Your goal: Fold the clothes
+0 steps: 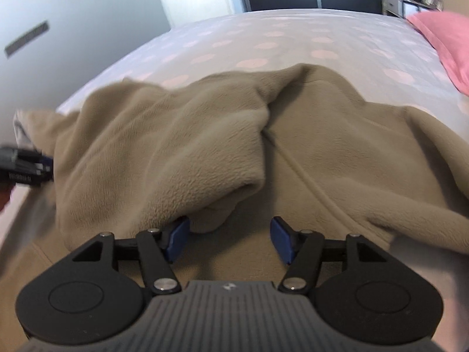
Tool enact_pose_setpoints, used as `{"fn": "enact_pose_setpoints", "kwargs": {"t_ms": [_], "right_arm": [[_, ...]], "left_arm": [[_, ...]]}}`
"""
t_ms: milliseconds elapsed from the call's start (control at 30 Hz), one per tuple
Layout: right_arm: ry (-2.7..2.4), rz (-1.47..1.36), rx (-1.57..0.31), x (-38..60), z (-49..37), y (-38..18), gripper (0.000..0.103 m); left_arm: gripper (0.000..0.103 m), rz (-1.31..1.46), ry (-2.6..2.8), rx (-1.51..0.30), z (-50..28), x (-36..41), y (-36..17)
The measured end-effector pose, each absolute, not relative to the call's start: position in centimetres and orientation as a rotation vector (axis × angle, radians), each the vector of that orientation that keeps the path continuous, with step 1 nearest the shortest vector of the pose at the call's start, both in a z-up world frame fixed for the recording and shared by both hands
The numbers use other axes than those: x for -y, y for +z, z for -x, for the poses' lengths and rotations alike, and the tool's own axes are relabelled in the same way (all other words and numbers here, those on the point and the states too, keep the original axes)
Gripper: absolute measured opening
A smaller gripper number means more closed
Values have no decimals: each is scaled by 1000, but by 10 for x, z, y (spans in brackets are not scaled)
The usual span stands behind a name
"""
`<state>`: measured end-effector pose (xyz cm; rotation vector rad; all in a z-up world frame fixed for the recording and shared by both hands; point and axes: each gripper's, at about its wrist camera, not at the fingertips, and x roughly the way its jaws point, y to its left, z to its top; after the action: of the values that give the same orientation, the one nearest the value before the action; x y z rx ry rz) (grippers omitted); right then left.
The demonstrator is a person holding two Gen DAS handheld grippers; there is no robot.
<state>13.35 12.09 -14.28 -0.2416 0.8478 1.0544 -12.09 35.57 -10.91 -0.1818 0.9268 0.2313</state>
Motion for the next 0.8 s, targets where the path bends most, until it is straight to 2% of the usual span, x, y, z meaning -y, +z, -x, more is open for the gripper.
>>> {"fn": "enact_pose_setpoints", "kwargs": {"t_ms": [133, 233, 300, 433, 533, 567, 800], "right_arm": [[1059, 263, -813, -126, -130, -146, 62], [1062, 297, -784, -131, -127, -143, 48], [1057, 331, -760, -135, -125, -141, 36], [998, 380, -704, -138, -122, -136, 35], [937, 378, -655, -140, -126, -130, 30], [914, 376, -634, -139, -126, -127, 21], [836, 281, -631, -138, -151, -121, 20]], "left_arm": [[50, 146, 222, -937, 115, -352, -115], [50, 100, 217, -935, 109, -348, -118], [48, 70, 215, -928, 105, -347, -119], [44, 81, 233, -912, 98, -352, -121], [37, 83, 249, -890, 91, -354, -120], [35, 78, 252, -880, 89, -354, -119], [32, 67, 323, -798, 72, -363, -122]]}}
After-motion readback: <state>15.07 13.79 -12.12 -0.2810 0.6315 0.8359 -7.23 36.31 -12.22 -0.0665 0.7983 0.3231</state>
